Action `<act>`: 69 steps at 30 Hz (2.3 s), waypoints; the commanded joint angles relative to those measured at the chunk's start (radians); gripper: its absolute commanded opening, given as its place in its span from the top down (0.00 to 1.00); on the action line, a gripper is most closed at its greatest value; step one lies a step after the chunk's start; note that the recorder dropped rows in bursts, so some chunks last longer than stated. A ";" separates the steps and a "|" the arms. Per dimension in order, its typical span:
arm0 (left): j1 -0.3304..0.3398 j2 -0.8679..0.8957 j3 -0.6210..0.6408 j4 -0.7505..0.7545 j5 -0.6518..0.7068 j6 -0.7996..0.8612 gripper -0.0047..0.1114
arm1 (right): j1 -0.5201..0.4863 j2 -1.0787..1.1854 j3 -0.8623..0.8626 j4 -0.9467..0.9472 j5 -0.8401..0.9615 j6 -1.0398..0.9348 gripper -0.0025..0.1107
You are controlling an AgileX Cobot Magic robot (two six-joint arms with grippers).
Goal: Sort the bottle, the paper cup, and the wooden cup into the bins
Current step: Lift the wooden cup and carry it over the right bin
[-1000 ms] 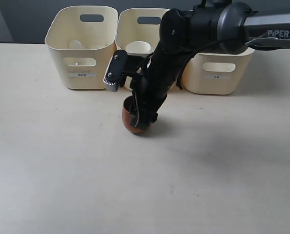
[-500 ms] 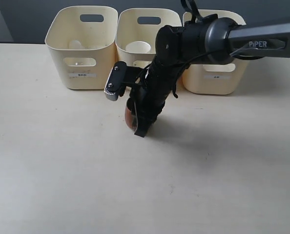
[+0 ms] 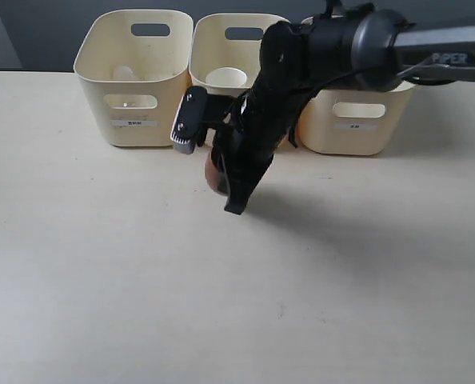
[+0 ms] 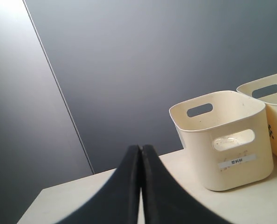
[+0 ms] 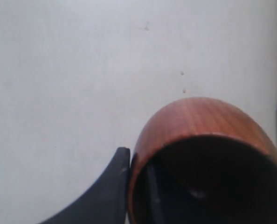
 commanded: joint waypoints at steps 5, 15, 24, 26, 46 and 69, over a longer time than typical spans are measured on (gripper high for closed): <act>-0.001 -0.002 0.002 0.000 -0.006 -0.002 0.96 | -0.002 -0.228 0.002 -0.084 0.036 0.060 0.98; -0.001 -0.002 0.002 0.000 -0.006 -0.002 0.96 | -0.018 -0.388 0.002 -0.363 -0.059 0.342 0.98; -0.001 -0.002 0.002 0.000 -0.006 -0.002 0.96 | -0.227 -0.375 0.003 -0.377 -0.191 0.547 0.98; -0.001 -0.002 0.002 0.000 -0.006 -0.002 0.96 | -0.258 -0.362 0.003 -0.354 -0.234 0.568 0.98; -0.001 -0.002 0.002 0.000 -0.006 -0.002 0.96 | -0.353 -0.059 -0.025 -0.127 -0.535 0.599 0.98; -0.001 -0.002 0.002 0.000 -0.006 -0.002 0.96 | -0.403 0.077 -0.091 0.011 -0.517 0.667 0.98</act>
